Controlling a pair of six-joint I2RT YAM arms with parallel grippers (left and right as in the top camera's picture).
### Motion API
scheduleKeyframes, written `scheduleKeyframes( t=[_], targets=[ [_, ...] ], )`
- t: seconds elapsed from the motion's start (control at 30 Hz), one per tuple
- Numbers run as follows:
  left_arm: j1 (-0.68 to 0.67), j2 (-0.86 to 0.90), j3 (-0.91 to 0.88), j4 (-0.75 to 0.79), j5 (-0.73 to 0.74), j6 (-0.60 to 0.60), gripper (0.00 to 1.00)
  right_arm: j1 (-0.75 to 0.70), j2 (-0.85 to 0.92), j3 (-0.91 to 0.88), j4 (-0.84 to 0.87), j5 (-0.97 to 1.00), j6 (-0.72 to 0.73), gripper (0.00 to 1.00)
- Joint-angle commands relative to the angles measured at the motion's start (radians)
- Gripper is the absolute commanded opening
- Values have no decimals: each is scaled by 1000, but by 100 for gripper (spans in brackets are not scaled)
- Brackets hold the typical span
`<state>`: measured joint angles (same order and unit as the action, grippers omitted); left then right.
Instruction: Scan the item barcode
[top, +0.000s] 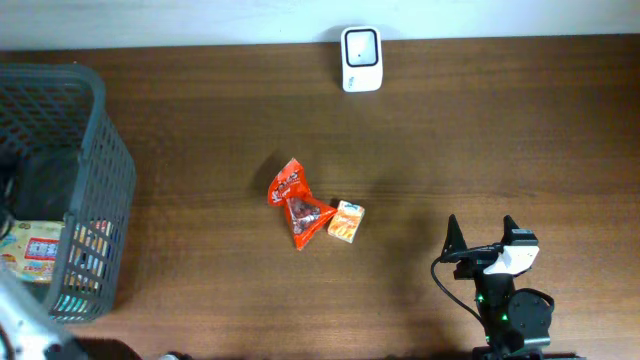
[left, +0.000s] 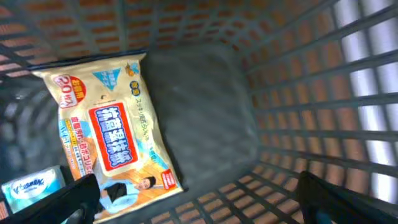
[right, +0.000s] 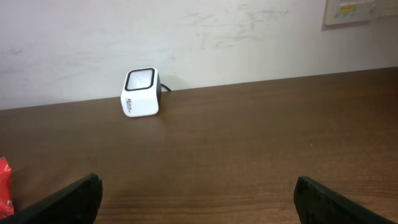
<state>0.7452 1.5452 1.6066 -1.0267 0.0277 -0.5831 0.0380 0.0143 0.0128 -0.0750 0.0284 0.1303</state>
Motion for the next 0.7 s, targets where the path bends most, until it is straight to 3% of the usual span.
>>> scheduleKeyframes(
  t=[0.0,0.2,0.27,0.67],
  targets=[
    [-58,137,3,4,-237,17,99,-6,-5,-7,-4,9,-3,99],
    [-58,383,3,-12,-266,16,99,-6,-5,-7,-4,9,-3,98],
    [-57,462,2,-38,-352,16,99,-6,-5,-7,-4,9,-3,98],
    [-57,669,-2,-68,-391,8,99,-6,-5,-7,-4,9,-3,98]
  ],
)
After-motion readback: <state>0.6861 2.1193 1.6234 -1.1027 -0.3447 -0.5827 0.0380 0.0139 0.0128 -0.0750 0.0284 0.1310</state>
